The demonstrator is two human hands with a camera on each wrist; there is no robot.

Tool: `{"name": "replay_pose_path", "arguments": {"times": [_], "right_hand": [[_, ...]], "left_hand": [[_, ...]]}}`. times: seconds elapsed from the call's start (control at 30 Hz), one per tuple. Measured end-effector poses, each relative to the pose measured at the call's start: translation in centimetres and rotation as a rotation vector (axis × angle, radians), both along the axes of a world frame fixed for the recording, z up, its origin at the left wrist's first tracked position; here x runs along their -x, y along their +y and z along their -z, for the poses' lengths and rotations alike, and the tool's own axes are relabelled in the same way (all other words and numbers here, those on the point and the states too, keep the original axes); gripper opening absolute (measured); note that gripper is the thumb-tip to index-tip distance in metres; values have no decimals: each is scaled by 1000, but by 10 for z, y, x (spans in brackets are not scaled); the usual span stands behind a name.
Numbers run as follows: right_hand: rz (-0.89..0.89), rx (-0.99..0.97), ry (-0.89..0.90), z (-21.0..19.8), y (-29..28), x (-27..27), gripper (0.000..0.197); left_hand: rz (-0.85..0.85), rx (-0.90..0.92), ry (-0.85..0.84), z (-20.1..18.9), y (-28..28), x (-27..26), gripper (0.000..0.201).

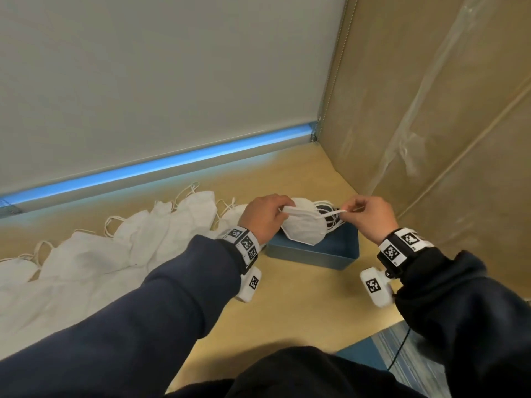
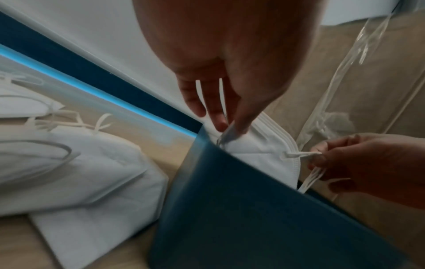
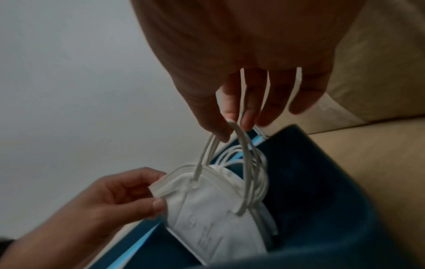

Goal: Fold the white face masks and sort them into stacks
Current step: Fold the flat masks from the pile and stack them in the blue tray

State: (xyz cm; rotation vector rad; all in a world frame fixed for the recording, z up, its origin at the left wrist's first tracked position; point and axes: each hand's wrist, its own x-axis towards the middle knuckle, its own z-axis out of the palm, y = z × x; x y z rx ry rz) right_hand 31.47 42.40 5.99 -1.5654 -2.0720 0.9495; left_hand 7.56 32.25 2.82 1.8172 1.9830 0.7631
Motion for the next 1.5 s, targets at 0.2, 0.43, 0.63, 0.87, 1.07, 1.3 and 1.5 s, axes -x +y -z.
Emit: {"name": "replay_pose_path", "arguments": {"times": [0.2,0.43,0.63,0.87,1.07,1.3,1.5], "right_hand": [[37,-5,-35,23,10,14,14],[-34,34,385,-10,-38,59,27],[-244,836,468,20,-119,137,28],[-153,481,4,84,-142,218,79],[-312,275,-355,97,-149,236,53],[-151,258,-92,97,-143,232,49],[-262,240,-440,88,-130,254,78]], "left_hand": [[-113,15,123,14,11,8,37],[-449,-32,-242,14,-69,44,19],[-579,245,-103,36,-205,103,13],[-782,309,9,51,-272,150,32],[-698,541,116,58,-290,166,76],[-674,424,47,48,-299,183,61],[-672,189,-84,5,-306,192,40]]}}
